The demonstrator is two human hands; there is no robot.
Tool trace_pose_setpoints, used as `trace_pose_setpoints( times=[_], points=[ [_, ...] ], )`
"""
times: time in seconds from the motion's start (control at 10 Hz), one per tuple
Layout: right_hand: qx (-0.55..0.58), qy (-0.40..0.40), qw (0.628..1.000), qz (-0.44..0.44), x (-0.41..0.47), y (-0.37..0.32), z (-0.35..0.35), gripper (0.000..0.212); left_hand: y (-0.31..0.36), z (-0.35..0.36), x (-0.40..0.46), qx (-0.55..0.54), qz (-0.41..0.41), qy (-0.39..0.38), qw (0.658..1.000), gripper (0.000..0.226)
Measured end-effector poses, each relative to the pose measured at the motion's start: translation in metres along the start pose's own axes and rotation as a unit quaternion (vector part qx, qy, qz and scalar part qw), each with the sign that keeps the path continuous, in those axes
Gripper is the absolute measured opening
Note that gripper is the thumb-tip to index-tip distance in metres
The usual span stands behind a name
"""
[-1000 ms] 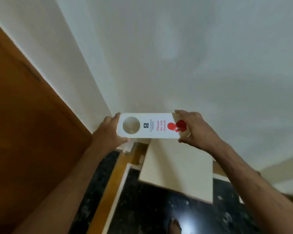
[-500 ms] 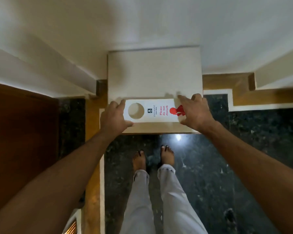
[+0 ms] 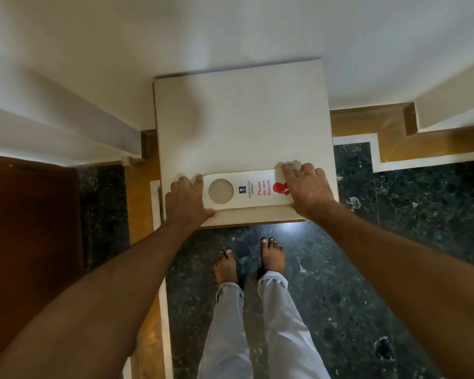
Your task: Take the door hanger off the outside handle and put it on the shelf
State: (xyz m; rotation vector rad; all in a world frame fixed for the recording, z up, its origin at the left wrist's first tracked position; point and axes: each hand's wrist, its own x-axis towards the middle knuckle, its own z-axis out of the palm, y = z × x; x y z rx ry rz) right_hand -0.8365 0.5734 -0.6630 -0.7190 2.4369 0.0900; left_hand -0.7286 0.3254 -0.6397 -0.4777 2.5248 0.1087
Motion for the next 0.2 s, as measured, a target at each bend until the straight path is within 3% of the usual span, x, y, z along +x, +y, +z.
trace_pose_setpoints(
  times=[0.2],
  points=[
    [0.026,0.005,0.999,0.023,-0.02,0.002,0.005,0.115,0.0,-0.004,-0.007,0.006,0.01,0.007,1.0,0.106]
  ],
)
